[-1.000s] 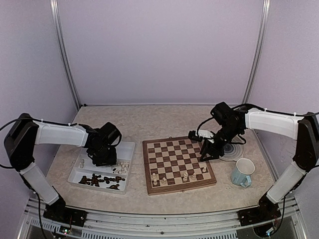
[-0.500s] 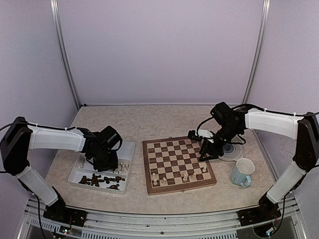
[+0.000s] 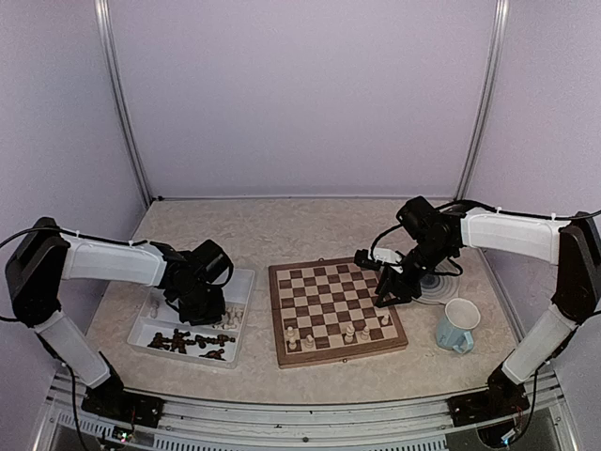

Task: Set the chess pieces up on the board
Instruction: Pick up the queen from the storage box.

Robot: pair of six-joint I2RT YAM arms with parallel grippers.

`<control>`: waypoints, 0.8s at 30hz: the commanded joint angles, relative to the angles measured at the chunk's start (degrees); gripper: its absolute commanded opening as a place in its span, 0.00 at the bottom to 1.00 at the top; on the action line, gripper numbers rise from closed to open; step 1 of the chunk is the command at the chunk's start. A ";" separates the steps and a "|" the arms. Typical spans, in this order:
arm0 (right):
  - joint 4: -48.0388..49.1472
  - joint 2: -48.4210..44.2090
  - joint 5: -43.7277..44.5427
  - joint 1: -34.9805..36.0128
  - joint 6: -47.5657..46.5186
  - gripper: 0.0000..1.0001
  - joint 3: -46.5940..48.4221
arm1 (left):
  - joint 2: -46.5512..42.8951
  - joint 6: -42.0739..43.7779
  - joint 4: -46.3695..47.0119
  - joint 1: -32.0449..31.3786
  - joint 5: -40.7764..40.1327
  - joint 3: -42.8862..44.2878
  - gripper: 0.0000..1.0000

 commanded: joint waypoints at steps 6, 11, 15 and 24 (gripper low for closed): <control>0.77 -0.05 -1.60 0.00 -0.06 0.38 -0.77 | 2.66 1.74 -2.23 2.20 -0.75 -0.96 0.30; 0.68 -0.03 -1.74 0.00 0.02 0.38 -0.69 | 2.65 2.16 -2.85 2.31 -0.58 -1.23 0.28; 0.53 0.20 -2.21 0.06 0.09 0.38 -0.55 | 1.93 2.26 -5.43 2.46 -2.82 -0.91 0.33; 0.55 0.60 -3.12 0.09 0.40 0.37 -0.35 | 0.10 2.66 -6.80 4.06 -4.21 -1.97 0.34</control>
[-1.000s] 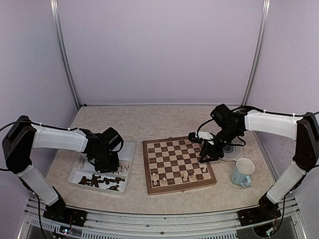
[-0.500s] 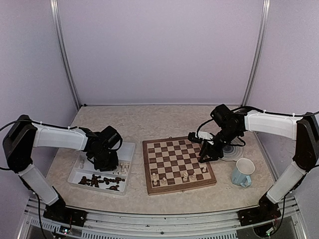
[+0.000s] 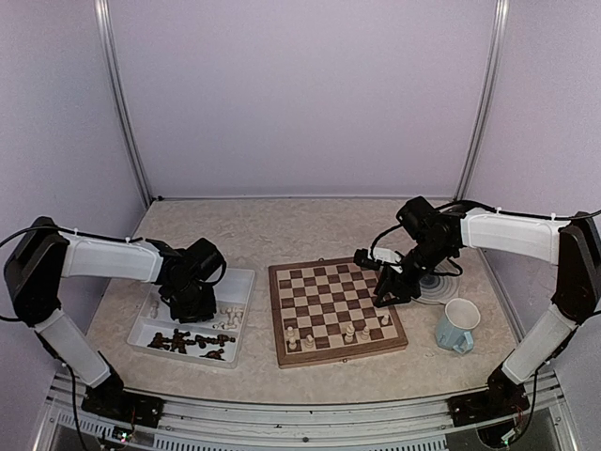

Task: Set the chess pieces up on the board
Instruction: Pick up the queen from the storage box.

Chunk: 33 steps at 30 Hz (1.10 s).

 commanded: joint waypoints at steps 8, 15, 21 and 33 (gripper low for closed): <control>0.50 -0.03 -2.19 0.09 0.72 0.37 -0.93 | 0.34 0.77 -3.18 1.00 -0.82 -2.67 0.28; 0.78 -0.35 -3.03 0.09 1.19 0.36 -1.27 | 0.58 1.03 -2.98 1.29 -0.56 -3.46 0.18; 1.02 -0.89 -3.44 0.09 1.52 0.36 -1.26 | -0.16 5.23 -6.01 -1.84 -4.12 -0.53 0.09; 2.54 -0.13 -12.38 -1.34 8.65 0.35 10.33 | -10.93 18.13 -6.46 -22.21 -14.80 14.06 0.04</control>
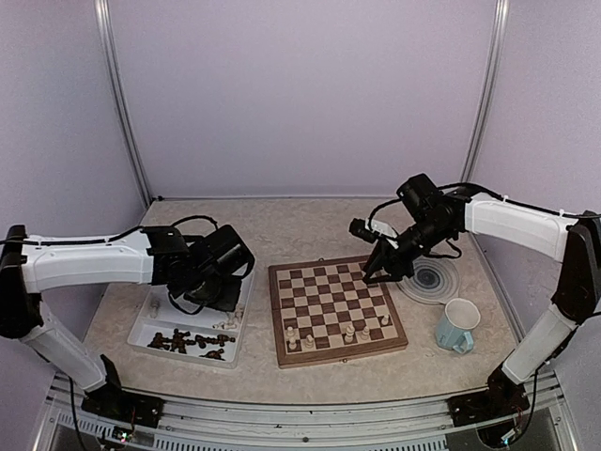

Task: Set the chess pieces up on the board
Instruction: Pick up the queen from the storage box, then pass from the left arm to the right

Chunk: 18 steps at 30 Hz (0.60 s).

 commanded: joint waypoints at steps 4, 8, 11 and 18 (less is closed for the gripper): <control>4.17 1.93 -16.40 -1.60 10.85 0.39 9.06 | -11.08 15.63 17.43 -13.19 -4.73 -0.68 0.07; -0.40 7.23 -27.28 -1.61 11.82 0.47 17.69 | -12.55 21.53 25.58 -16.66 -5.61 -1.84 0.07; -3.90 11.64 -37.33 -1.56 13.34 0.49 21.25 | -11.68 24.67 28.85 -17.71 -5.15 -1.39 0.07; -4.79 15.10 -42.80 2.16 14.92 0.53 24.05 | -7.84 27.42 30.89 -17.96 -3.60 1.12 0.06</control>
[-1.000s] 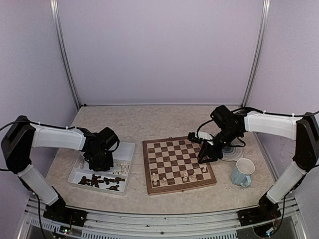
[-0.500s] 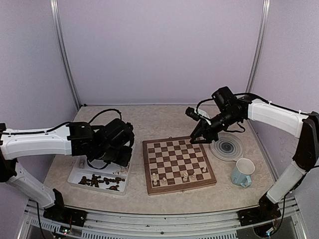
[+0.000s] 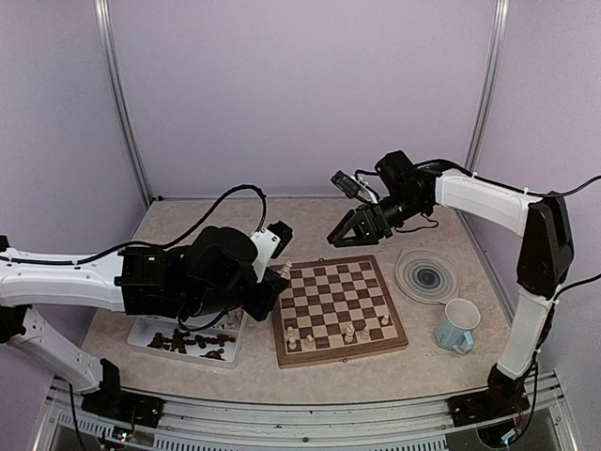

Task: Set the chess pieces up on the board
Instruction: Pass from the left arm to the right

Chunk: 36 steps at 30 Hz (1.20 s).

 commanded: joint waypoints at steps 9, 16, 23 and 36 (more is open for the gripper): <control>-4.17 2.56 -4.93 7.65 0.19 0.56 3.49 | 4.60 3.81 5.01 -1.22 1.38 3.27 0.06; -5.51 5.22 -4.48 9.78 -0.33 0.52 5.72 | 5.45 4.04 5.30 -1.70 1.75 4.25 0.06; -5.04 6.03 -5.58 10.44 0.15 0.36 5.60 | 5.72 4.51 6.45 -1.79 1.75 4.21 0.06; -3.83 6.20 -2.89 10.82 0.86 0.04 5.74 | 6.12 4.39 6.76 -1.79 1.11 3.94 0.06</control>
